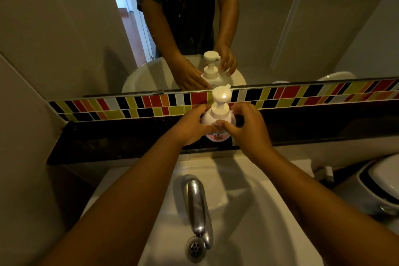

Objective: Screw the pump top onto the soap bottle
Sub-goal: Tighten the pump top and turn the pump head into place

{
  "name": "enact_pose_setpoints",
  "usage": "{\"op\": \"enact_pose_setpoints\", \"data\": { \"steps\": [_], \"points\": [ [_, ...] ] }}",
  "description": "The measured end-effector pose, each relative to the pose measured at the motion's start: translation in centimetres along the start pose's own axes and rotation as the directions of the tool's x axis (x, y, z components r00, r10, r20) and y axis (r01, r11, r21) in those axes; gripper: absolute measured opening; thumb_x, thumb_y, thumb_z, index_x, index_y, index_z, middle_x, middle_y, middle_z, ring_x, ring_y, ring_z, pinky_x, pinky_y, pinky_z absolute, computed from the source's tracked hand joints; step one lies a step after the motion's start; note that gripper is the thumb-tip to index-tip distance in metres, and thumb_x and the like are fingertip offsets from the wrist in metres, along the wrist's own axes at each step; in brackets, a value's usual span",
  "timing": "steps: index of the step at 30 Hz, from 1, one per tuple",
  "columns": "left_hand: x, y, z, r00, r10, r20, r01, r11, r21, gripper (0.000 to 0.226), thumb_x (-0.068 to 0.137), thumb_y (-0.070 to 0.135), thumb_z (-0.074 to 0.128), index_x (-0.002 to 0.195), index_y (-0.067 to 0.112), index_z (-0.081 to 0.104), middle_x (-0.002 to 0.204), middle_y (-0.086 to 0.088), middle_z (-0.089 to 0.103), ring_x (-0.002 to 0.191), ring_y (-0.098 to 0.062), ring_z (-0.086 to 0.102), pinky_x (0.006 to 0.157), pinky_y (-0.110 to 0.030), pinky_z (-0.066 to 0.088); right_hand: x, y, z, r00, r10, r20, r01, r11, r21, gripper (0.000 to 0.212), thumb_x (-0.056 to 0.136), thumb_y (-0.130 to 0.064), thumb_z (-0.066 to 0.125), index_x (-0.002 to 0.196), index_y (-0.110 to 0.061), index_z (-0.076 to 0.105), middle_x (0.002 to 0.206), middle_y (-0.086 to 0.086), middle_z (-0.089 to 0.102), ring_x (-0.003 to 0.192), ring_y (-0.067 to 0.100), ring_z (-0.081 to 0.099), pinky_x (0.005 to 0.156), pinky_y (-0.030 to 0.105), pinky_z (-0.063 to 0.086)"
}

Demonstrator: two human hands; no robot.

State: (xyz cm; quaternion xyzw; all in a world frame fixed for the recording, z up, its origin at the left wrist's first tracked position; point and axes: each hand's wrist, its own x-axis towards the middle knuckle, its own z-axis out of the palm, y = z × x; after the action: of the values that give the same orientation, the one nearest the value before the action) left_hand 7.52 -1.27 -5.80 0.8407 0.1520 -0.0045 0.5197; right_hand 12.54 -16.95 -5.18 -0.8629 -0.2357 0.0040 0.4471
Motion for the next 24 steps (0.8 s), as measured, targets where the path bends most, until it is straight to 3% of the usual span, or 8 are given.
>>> {"op": "enact_pose_setpoints", "data": {
  "steps": [3,7,9,12,17,20,24],
  "points": [
    [0.1,0.0,0.0,1.000,0.001,-0.004,-0.001,1.000,-0.009,0.074,0.076,0.019,0.081,0.141,0.024,0.046,0.140,-0.003,0.057,0.127,-0.026,0.055,0.103,-0.052,0.049,1.2,-0.4,-0.1,0.994,0.032,0.109,-0.041,0.996,0.077,0.066,0.075,-0.035,0.074,0.133,-0.024,0.046,0.138,0.006,0.050,0.128,0.024,0.045,0.102,0.044,0.044],
    [0.2,0.0,0.0,1.000,-0.005,-0.005,0.005,1.000,0.000,0.071,0.079,0.017,0.079,0.141,0.022,0.046,0.141,-0.004,0.056,0.127,-0.027,0.055,0.103,-0.052,0.048,1.4,-0.8,-0.2,0.969,-0.009,0.245,-0.010,0.997,0.077,0.062,0.080,-0.028,0.071,0.136,-0.024,0.045,0.140,0.007,0.050,0.131,0.027,0.044,0.107,0.047,0.040],
    [0.2,0.0,0.0,1.000,0.001,-0.006,-0.001,1.000,-0.009,0.071,0.079,0.017,0.079,0.141,0.022,0.045,0.142,-0.004,0.055,0.128,-0.027,0.054,0.104,-0.052,0.048,0.3,-0.5,-0.2,0.969,-0.029,0.246,0.019,0.999,0.044,0.065,0.080,-0.029,0.070,0.139,-0.023,0.042,0.142,0.006,0.049,0.134,0.025,0.042,0.109,0.049,0.038],
    [0.1,-0.1,0.1,1.000,0.006,-0.005,-0.006,1.000,-0.010,0.073,0.078,0.017,0.080,0.142,0.021,0.045,0.143,-0.005,0.055,0.128,-0.026,0.054,0.104,-0.052,0.048,-1.7,0.5,-0.5,0.980,-0.067,0.187,0.075,0.997,-0.035,0.068,0.082,-0.037,0.066,0.142,-0.024,0.038,0.145,0.003,0.047,0.136,0.021,0.038,0.109,0.041,0.035],
    [0.2,0.0,0.0,1.000,0.003,0.009,-0.003,1.000,-0.015,0.074,0.076,0.020,0.081,0.141,0.023,0.045,0.142,-0.004,0.055,0.127,-0.026,0.055,0.103,-0.051,0.049,-0.8,0.8,-1.2,0.992,-0.087,0.090,0.092,0.994,-0.059,0.055,0.083,-0.038,0.064,0.133,-0.023,0.049,0.137,0.002,0.053,0.130,0.020,0.042,0.105,0.039,0.039],
    [0.3,0.0,-0.1,1.000,-0.019,0.008,0.019,1.000,-0.019,0.073,0.077,0.017,0.081,0.140,0.025,0.046,0.140,-0.003,0.056,0.126,-0.026,0.056,0.101,-0.051,0.050,1.6,-0.3,-1.1,0.981,-0.052,0.187,0.056,0.998,-0.014,0.061,0.083,-0.037,0.065,0.138,-0.025,0.042,0.145,0.002,0.046,0.135,0.022,0.037,0.106,0.044,0.036],
    [0.3,0.0,-0.1,1.000,-0.017,0.012,0.017,0.999,-0.033,0.070,0.078,0.014,0.080,0.139,0.025,0.047,0.139,-0.003,0.056,0.125,-0.026,0.056,0.099,-0.048,0.052,2.4,-1.1,-0.9,0.952,-0.002,0.305,-0.011,0.999,0.040,0.052,0.087,-0.031,0.061,0.136,-0.022,0.045,0.141,0.008,0.049,0.129,0.027,0.047,0.104,0.045,0.042]
  ]
}}
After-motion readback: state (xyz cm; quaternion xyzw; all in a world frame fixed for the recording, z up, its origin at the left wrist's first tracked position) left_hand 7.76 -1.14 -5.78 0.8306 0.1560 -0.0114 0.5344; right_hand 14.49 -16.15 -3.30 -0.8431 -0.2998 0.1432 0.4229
